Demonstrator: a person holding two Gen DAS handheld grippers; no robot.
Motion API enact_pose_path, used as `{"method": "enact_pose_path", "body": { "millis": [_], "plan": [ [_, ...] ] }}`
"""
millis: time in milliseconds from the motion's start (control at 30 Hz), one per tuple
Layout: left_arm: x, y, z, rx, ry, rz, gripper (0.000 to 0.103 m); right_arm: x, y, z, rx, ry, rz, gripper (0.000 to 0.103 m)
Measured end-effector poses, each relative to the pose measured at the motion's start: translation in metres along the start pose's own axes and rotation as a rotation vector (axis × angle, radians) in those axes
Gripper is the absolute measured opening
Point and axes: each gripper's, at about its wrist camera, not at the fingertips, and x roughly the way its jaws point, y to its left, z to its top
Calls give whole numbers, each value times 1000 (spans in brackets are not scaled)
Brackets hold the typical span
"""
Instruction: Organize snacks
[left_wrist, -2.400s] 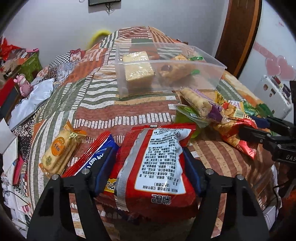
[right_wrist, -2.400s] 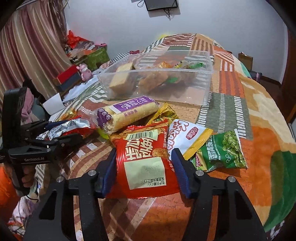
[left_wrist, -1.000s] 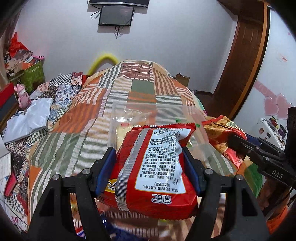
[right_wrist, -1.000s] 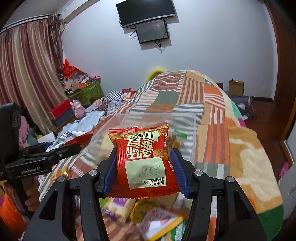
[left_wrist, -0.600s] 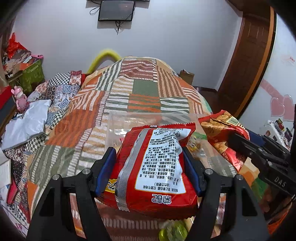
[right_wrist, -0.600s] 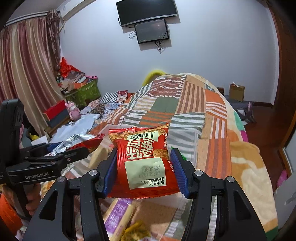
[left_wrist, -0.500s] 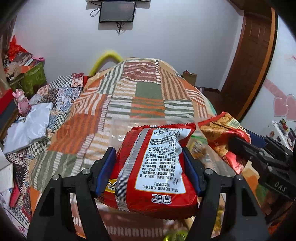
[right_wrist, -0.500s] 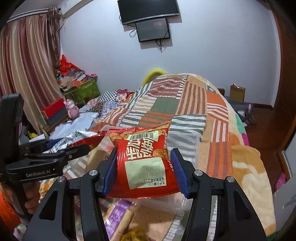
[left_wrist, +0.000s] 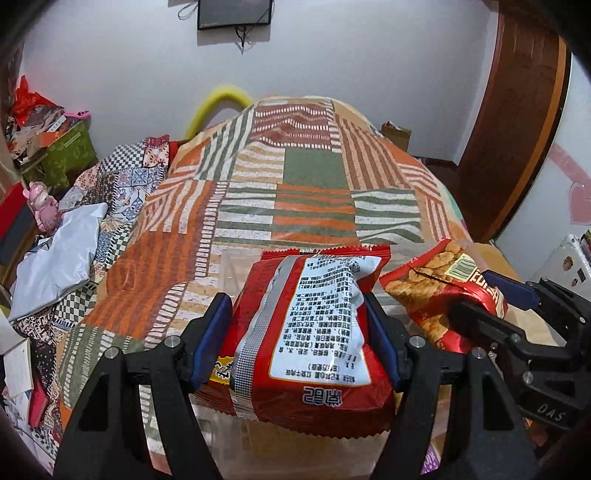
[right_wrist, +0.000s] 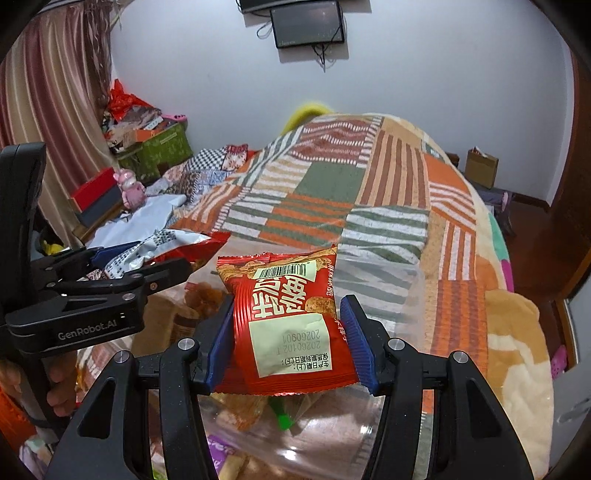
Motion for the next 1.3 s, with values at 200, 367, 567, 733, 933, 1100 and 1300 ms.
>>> {"method": "enact_pose_path", "body": {
  "millis": [200,367,567,733,933,1100,1300],
  "plan": [
    [13,-3,-1,7,31,-14,64,15,0,-2,-12,36,-16,52],
    [13,-13,-5,54,15,15,64,20,2,-2,-17,52,-15,53],
    [9,-11,-8,40,21,7,64,12,8,3,-47,29,-28,53],
    [-5,-8,-9,21,12,-11,64,5,12,1,-59,26,-31,53],
    [-34,-11,-16,28,-16,-33,64,-13,14,-2,-52,10,-23,53],
    [-58,-13,-24,38,-30,-41,64,-34,19,-8,-55,-18,-25,55],
    [-87,-10,-41,39,-42,-42,65,-63,27,-20,-61,-54,-21,57]
  ]
}}
